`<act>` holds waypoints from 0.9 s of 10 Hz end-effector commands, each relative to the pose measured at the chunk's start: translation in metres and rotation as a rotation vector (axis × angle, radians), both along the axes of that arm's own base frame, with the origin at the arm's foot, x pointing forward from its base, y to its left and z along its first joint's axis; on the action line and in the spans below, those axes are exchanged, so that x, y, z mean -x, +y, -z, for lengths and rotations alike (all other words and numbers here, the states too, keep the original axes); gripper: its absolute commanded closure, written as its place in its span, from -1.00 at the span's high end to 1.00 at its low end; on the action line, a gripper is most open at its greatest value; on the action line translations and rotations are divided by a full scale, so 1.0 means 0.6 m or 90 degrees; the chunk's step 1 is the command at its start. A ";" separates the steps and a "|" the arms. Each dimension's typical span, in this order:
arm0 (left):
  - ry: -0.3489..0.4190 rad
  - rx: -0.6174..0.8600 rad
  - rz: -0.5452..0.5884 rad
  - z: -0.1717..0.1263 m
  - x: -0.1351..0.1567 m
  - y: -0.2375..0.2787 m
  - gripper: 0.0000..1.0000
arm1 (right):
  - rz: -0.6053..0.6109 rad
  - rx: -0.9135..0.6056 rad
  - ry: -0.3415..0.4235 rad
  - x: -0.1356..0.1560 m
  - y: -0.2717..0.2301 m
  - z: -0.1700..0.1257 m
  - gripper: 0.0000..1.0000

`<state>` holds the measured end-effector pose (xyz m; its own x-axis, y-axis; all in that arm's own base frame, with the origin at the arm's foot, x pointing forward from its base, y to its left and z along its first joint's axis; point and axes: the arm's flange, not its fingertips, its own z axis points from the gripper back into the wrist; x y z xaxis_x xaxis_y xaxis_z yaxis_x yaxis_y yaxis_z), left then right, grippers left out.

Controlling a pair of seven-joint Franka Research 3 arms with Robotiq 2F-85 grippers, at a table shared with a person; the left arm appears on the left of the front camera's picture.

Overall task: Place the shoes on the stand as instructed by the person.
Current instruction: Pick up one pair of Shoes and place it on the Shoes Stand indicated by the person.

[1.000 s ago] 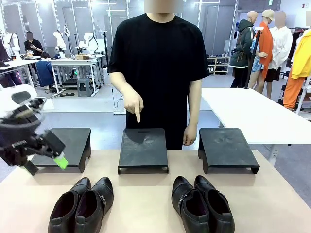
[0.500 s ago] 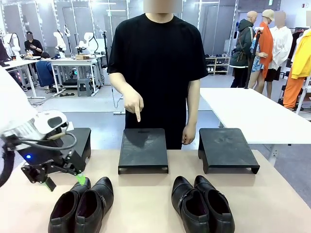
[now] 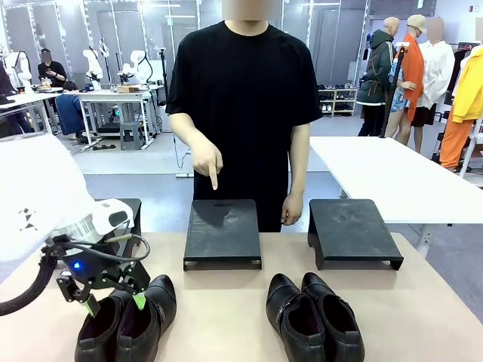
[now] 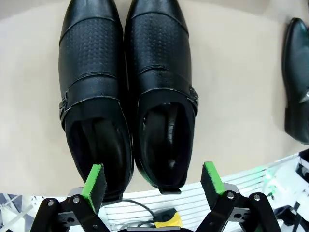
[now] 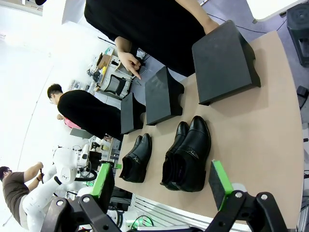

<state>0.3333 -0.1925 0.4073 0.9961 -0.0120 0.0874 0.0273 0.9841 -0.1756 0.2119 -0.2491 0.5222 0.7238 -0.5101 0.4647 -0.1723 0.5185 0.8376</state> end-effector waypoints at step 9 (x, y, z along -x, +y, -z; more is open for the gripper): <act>0.010 -0.048 -0.006 0.136 0.005 0.023 0.22 | -0.002 0.000 -0.011 0.000 -0.001 -0.001 1.00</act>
<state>0.3590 -0.1888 0.3473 0.9988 -0.0170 0.0460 0.0226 0.9921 -0.1237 0.2120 -0.2490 0.5223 0.7240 -0.5098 0.4646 -0.1722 0.5186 0.8375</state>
